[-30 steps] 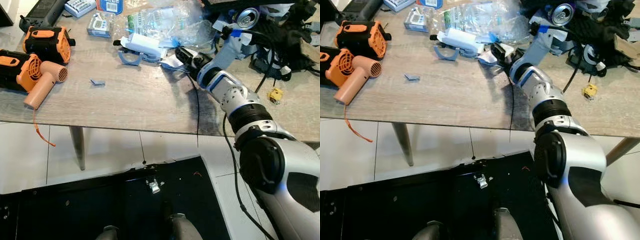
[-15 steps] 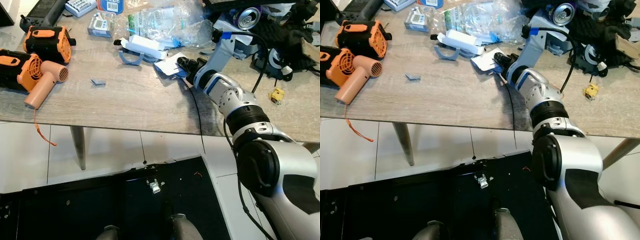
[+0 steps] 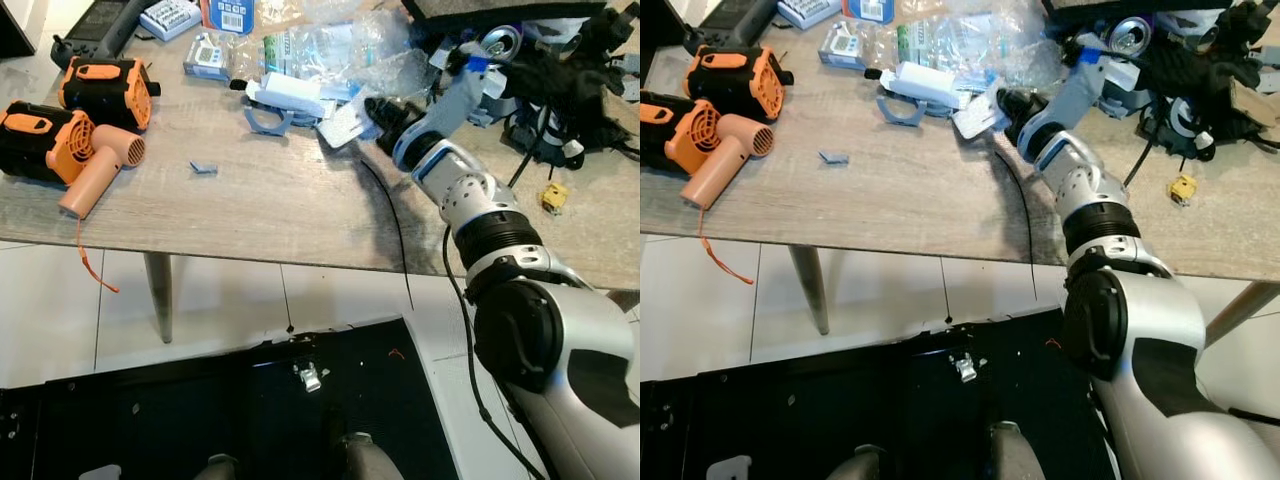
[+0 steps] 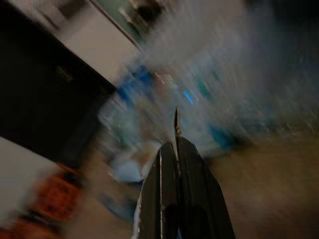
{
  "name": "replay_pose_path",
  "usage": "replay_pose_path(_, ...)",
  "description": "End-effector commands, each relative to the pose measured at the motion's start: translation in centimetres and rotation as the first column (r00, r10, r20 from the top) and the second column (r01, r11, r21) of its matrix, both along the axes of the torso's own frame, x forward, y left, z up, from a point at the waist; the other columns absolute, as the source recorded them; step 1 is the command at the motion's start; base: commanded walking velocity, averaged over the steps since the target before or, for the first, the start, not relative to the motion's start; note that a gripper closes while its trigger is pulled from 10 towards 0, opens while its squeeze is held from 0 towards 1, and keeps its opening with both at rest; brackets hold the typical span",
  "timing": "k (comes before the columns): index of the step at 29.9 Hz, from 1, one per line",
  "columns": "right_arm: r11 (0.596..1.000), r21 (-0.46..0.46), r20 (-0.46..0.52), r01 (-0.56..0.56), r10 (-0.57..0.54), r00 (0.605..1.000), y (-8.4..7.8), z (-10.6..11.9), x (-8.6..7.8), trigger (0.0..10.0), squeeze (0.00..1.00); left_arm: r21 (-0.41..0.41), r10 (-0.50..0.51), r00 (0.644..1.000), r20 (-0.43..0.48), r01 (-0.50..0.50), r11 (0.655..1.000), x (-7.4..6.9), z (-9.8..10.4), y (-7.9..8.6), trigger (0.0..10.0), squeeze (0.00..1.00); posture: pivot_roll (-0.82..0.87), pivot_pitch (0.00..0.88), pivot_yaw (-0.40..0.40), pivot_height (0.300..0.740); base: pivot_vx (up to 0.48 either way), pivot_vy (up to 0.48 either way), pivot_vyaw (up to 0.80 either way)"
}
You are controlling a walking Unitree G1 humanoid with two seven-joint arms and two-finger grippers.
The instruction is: Picking trash to rubbish bin
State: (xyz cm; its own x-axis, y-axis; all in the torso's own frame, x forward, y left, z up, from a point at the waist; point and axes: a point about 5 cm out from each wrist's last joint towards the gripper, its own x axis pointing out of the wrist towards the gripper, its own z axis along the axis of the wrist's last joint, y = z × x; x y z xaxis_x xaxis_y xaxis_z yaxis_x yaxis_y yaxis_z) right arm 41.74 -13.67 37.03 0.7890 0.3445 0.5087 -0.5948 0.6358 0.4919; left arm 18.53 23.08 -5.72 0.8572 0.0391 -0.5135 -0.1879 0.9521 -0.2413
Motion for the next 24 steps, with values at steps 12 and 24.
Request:
replay_pose_path(12,0.968,0.155,0.187,-0.197,0.167,0.968,-2.0,-2.6,-1.5,0.0,0.0,-0.036,-0.024,0.997,-0.074,0.022,0.999,0.5,-0.5,-0.9,10.0,0.0,-0.01,0.271,-0.013,0.74,0.0,0.0,0.0)
replay_pose_path(24,0.822,0.028,0.28,-0.569,0.54,0.794,3.2,-10.0,-7.4,3.8,0.0,-0.07,-0.061,0.998,-0.035,0.058,0.996,3.1,0.6,-1.6,10.0,0.0,-0.03,0.198,0.003,0.74,0.0,0.0,0.0)
